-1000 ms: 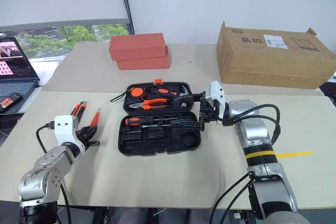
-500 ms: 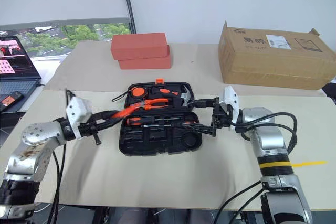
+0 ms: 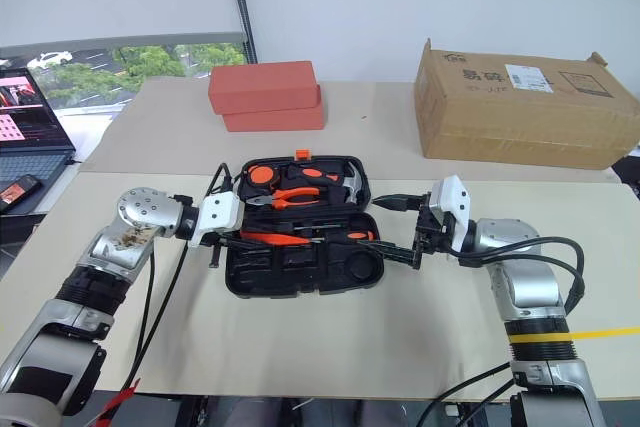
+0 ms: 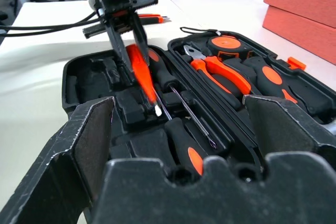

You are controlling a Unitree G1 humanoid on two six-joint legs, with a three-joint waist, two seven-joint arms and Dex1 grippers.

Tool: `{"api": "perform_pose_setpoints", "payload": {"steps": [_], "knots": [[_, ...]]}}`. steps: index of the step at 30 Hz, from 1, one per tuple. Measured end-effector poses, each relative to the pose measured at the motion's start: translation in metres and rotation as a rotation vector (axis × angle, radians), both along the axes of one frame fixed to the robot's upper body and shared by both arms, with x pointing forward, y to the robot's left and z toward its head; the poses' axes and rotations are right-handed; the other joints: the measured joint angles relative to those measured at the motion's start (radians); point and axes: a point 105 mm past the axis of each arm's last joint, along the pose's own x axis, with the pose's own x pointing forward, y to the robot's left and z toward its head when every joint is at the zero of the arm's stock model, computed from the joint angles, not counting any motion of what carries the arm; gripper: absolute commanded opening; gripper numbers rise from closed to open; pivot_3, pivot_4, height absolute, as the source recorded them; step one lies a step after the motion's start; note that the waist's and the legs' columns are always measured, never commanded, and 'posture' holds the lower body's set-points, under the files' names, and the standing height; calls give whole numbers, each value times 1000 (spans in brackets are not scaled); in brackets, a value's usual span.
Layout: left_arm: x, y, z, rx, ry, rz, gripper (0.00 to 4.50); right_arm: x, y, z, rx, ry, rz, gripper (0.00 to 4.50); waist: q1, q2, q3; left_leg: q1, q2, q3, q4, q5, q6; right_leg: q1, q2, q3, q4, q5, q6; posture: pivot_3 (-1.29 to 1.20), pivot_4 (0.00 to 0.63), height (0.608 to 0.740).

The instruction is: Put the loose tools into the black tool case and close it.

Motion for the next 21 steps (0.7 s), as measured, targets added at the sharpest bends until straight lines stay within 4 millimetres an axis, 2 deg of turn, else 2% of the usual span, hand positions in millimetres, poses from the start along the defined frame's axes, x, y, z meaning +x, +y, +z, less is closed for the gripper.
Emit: {"api": "perform_pose_setpoints", "payload": {"steps": [11, 21], "knots": [[-1, 2, -4, 27, 30, 12, 473, 0, -1, -1, 1, -2, -17, 4500, 0, 0, 0, 2, 0, 0, 0, -1, 2, 1, 0, 0, 1, 0, 0, 0, 150, 711], [-3, 13, -8, 55, 52, 62, 473, 0, 0, 0, -1, -6, -13, 4500, -4, 0, 0, 3, 0, 0, 0, -1, 2, 2, 0, 1, 3, 0, 0, 0, 150, 711]]}}
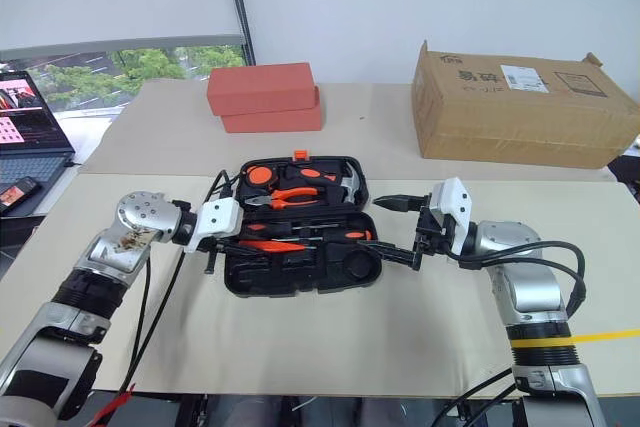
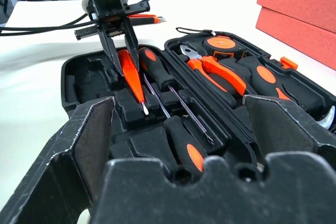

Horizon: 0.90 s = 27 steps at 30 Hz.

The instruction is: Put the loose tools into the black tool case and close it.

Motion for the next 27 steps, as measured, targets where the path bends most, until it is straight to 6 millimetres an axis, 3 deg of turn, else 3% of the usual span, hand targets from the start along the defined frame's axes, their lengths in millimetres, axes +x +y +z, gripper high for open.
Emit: {"api": "perform_pose_setpoints", "payload": {"steps": [6, 7, 14, 18, 24, 25, 27], "knots": [[-1, 0, 0, -3, -2, 9, 473, 1, 1, 1, 0, -3, 2, 4500, 0, 0, 0, 0, 0, 0, 0, 0, 0, 0, 0, 0, 0, 0, 0, 0, 150, 711], [-1, 0, 0, -5, 0, 11, 1276, 2, 1, 3, 0, -7, 3, 4500, 0, 0, 0, 0, 0, 0, 0, 0, 0, 0, 0, 0, 0, 0, 0, 0, 150, 711], [2, -2, 3, -39, -24, 29, 3625, 3, 0, 3, 1, -6, 1, 4500, 1, 0, 0, 1, 0, 0, 1, 0, -1, 1, 0, 1, 1, 0, 0, 0, 150, 711], [6, 0, 1, -64, -36, 59, 3625, 3, 0, 3, 0, -7, 0, 4500, 7, 0, 0, 0, 0, -1, 1, 0, 1, 0, 0, 0, 1, 0, 0, 0, 150, 711], [0, 2, 23, -169, -53, 58, 3625, 4, -2, 1, -7, -3, -9, 4500, 3, 0, 0, -1, 0, 0, 1, 3, -3, 0, 0, 0, 1, 0, 0, 0, 150, 711], [-1, 1, 28, -197, -57, 60, 3091, 4, -2, 1, -8, -4, -9, 4500, 3, 0, 0, -1, 0, 0, 1, 3, -4, 0, 0, 0, 0, 0, 0, 0, 150, 711], [0, -3, 40, -275, -70, 74, 2474, 4, -2, 1, -7, -6, -9, 4500, 3, 0, 0, -1, 0, 0, 1, 3, -4, 0, -1, 0, 0, 0, 0, 0, 150, 711]]}}
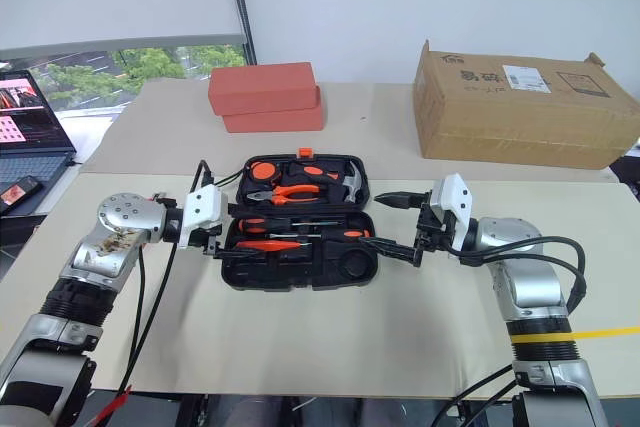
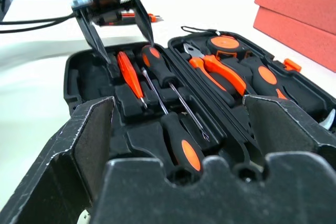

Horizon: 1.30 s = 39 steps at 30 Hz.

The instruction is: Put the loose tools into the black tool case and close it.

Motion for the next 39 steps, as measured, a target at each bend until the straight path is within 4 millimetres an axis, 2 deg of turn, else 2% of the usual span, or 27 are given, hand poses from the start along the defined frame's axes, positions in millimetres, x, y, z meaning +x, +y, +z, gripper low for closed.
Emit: {"api": "perform_pose_setpoints", "payload": {"steps": [4, 6, 7, 9, 16, 20, 32, 35, 38, 39], "knots": [[3, -11, 9, -109, -30, 46, 1095, 0, 2, -1, 1, -3, 5, 4500, 2, 0, 0, 1, 0, 0, 0, 0, 0, 1, 0, 0, 0, 0, 0, 0, 150, 711], [0, -12, -2, -117, -8, 65, 247, 0, 3, -2, 0, 0, 8, 4500, -1, 0, 0, 1, 0, 0, 0, 0, 0, 0, 0, 0, 0, 0, 0, 0, 150, 711], [-3, -12, -11, -117, 9, 81, 50, 0, 3, -3, -1, 3, 9, 4500, -4, 0, 0, 1, 0, 0, 0, 0, 0, 0, 0, 1, 0, 0, 0, 0, 150, 711], [-7, -17, -26, -128, 45, 100, 50, 0, 3, -3, -1, 5, 9, 4500, -4, 0, 0, 1, 0, 0, 0, 0, -1, 0, 0, 0, 0, 0, 0, 0, 150, 711], [-11, -24, -49, -124, 62, 180, 50, 0, 4, -4, -2, 2, 13, 4500, -2, 0, 0, 1, 0, 0, 0, -1, 1, 1, 0, 0, 0, 0, 0, 0, 150, 711], [-4, -23, -52, -103, 30, 227, 50, 1, 4, -4, -3, -4, 16, 4500, 2, 0, 0, 2, 0, 0, 0, -2, 4, 1, -1, 0, 1, 0, 0, 0, 150, 711], [5, -25, -55, -56, -22, 220, 50, 2, 4, -3, -1, -8, 12, 4500, 1, 1, -1, 4, 0, 0, 0, -3, 5, 2, -1, 1, 2, 0, 0, 0, 150, 711], [6, -24, -53, -104, 4, 240, 712, 1, 7, -1, 9, -17, 20, 4500, 0, 1, -1, 3, 1, 0, 0, -3, 5, 2, -1, 0, 2, 0, -1, 0, 150, 711], [6, -19, -42, -220, 55, 288, 1903, -1, 15, 6, 47, -31, 42, 4500, -4, 1, 0, 2, 1, -1, 0, -2, 3, 0, -2, 0, 2, 0, -1, 0, 150, 711], [7, -14, -31, -275, 54, 315, 2178, -1, 18, 9, 62, -35, 55, 4500, -4, 1, 0, 2, 1, -1, 0, -1, 2, 0, -2, 0, 2, 0, -1, 0, 150, 711]]}}
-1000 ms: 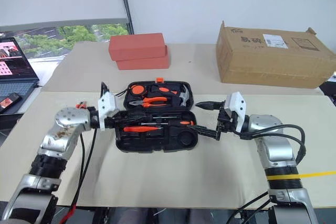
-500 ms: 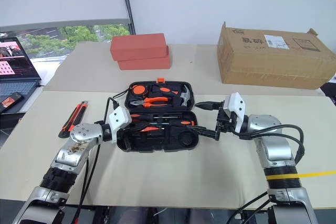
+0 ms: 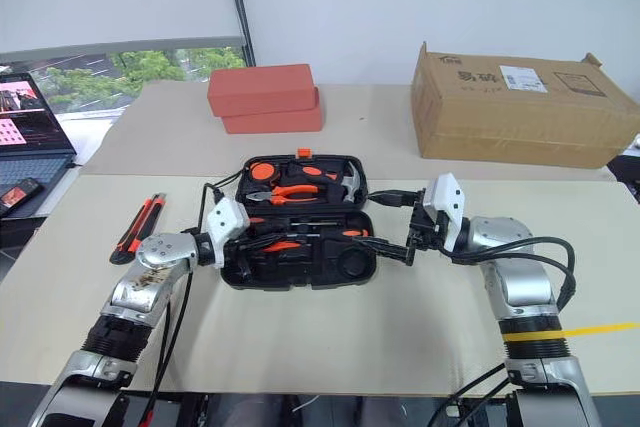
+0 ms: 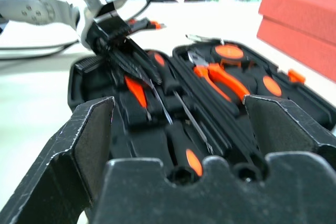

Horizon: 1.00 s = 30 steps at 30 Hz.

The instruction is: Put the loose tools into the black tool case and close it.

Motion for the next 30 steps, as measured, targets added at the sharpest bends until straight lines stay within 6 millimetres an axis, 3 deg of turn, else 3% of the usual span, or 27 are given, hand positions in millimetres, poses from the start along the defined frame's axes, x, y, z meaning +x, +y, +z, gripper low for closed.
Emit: {"api": "perform_pose_setpoints", "payload": {"steps": [3, 6, 8, 10, 13, 15, 20, 30], "knots": [[6, 22, 35, -121, -62, 124, 3315, 1, 5, 8, 24, -9, 19, 4500, -2, 0, 0, 1, 0, -1, 0, 1, -2, 1, -1, 0, -1, 0, 0, 0, 150, 711], [13, 61, 57, -228, -95, 344, 4444, 0, 13, 12, 73, -3, 51, 4500, -7, 0, 0, 1, 0, -1, -1, 1, -2, 1, -1, 0, -1, 0, 0, 0, 150, 711], [15, 94, 53, -235, -93, 534, 4482, 1, 17, 14, 79, -6, 72, 4500, -10, 0, 0, 1, 0, -1, -1, 1, -2, 1, -1, 0, -1, 0, 0, 0, 150, 711], [9, 121, 36, -172, -64, 678, 4482, 2, 18, 16, 81, -9, 80, 4500, -10, 0, 0, 1, 0, -1, -1, 1, -2, 1, -1, 0, -1, 0, 0, 0, 150, 711], [-3, 147, 10, -106, 10, 809, 4482, 3, 21, 13, 87, 10, 101, 4500, -7, -1, 0, 0, -1, -1, -1, 1, -2, 1, -2, -1, -1, 0, 0, 0, 150, 711], [-9, 157, 0, -76, 47, 859, 4482, 4, 24, 11, 79, 22, 119, 4500, -3, -1, 0, 0, -1, -1, -1, 1, -2, 1, -2, -2, -1, 0, 0, 0, 150, 711], [-15, 175, -2, -39, 74, 931, 4482, 6, 25, 7, 67, 44, 139, 4500, 4, -1, 1, 0, 0, -1, -2, 1, -3, 1, -3, -2, -1, 0, 0, 0, 150, 711], [-12, 209, -34, 5, 234, 973, 4482, 6, 20, 7, 46, 43, 131, 4500, 0, -1, 0, 1, 0, -1, -2, 1, -3, 0, -3, -2, -1, 0, 0, 0, 150, 711]]}}
